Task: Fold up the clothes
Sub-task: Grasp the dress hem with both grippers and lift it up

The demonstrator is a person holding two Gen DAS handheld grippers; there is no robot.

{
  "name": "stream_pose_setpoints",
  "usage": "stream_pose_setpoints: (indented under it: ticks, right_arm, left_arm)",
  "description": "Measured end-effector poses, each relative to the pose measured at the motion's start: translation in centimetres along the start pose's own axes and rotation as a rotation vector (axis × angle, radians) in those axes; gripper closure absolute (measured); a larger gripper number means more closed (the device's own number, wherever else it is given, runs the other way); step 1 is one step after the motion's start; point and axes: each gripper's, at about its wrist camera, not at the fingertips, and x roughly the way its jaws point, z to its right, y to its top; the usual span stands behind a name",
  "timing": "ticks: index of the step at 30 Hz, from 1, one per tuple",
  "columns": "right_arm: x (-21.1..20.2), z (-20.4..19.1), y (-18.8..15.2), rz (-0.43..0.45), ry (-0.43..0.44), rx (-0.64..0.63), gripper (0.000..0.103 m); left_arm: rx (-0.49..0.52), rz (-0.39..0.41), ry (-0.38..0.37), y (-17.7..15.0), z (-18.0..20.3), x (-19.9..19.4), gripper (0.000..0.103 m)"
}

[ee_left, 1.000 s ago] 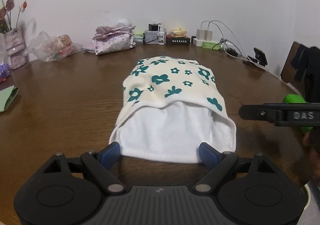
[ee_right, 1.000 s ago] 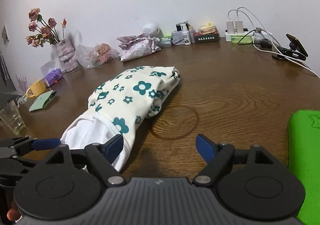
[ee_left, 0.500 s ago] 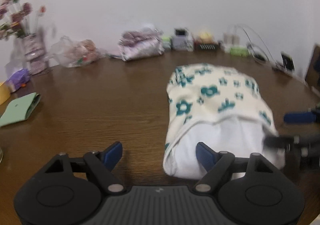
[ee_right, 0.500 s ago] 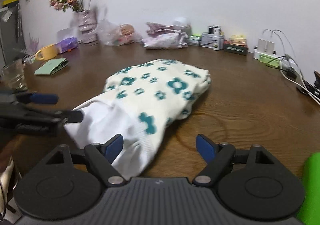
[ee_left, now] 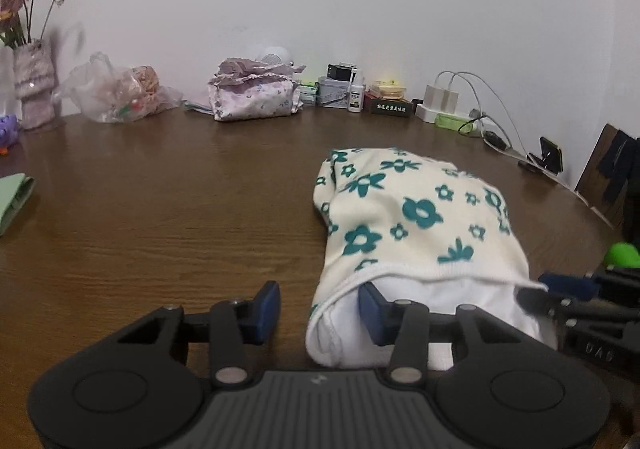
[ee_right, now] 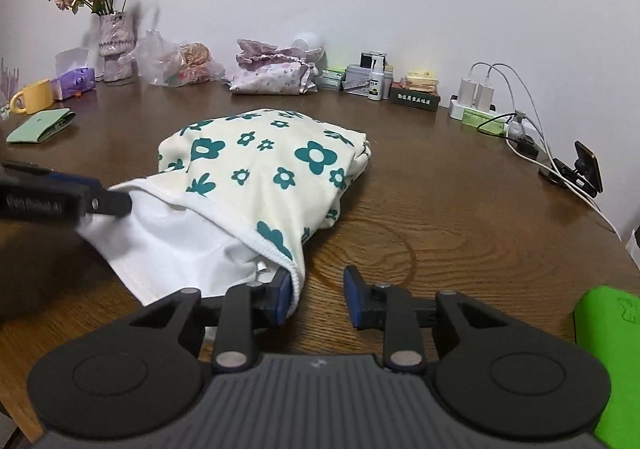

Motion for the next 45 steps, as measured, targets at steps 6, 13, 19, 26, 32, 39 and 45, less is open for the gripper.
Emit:
stream_pose_setpoints:
  ticks: [6, 13, 19, 26, 32, 39, 45]
  right_arm:
    - [0.0, 0.6, 0.2, -0.013, 0.025, 0.043, 0.09]
    - [-4.1, 0.4, 2.4, 0.15, 0.025, 0.074, 0.102]
    - [-14.5, -0.1, 9.6, 0.428, 0.03, -0.056, 0.102]
    - [-32.3, -2.4, 15.7, 0.845, 0.024, -0.22, 0.102]
    - [-35.5, -0.9, 20.8, 0.911, 0.001, -0.209, 0.102]
    - [-31.9, 1.1, 23.2, 0.875, 0.032, -0.148, 0.102]
    - [-34.8, -1.2, 21.9, 0.976, -0.002, -0.18, 0.102]
  left_arm:
    - [0.07, 0.019, 0.05, 0.3, 0.3, 0.6, 0.092]
    - [0.018, 0.14, -0.052, 1.6, -0.4, -3.5, 0.102]
    - [0.072, 0.53, -0.072, 8.3, 0.6, -16.6, 0.102]
    - [0.182, 0.943, -0.088, 13.9, 2.4, -31.6, 0.102]
    - [0.206, 0.928, -0.085, 18.3, 2.6, -31.9, 0.102]
    - [0.269, 0.934, -0.07, 19.2, 2.8, -30.3, 0.102]
    - [0.223, 1.074, -0.122, 17.2, 1.9, -33.6, 0.101]
